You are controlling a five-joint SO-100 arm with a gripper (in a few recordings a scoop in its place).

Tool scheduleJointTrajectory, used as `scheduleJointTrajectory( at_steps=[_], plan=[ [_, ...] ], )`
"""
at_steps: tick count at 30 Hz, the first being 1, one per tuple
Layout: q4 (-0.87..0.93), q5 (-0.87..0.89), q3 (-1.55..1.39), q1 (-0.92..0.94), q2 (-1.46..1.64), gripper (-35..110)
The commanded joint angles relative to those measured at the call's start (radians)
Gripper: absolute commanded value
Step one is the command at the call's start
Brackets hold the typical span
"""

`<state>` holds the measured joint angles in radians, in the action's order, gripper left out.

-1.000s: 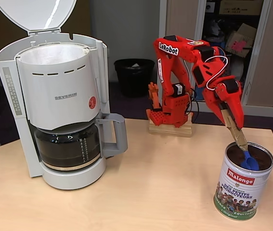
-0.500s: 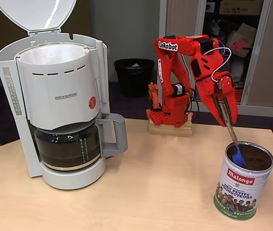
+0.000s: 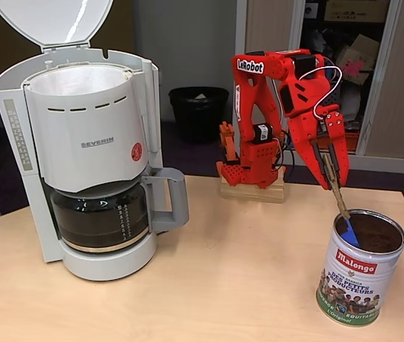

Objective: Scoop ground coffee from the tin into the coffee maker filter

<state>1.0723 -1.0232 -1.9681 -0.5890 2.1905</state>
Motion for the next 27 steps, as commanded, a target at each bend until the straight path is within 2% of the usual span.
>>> scheduleJointTrajectory(
  at_steps=[1, 7, 16, 27],
  plan=[
    [-0.029, -0.021, 0.023, 0.006, -0.026, 0],
    [-0.087, -0.032, 0.018, 0.002, -0.114, 0],
    [-0.066, -0.002, 0.061, -0.100, -0.245, 0],
    [-0.041, 0.071, 0.061, -0.198, -0.261, 0]
  ],
)
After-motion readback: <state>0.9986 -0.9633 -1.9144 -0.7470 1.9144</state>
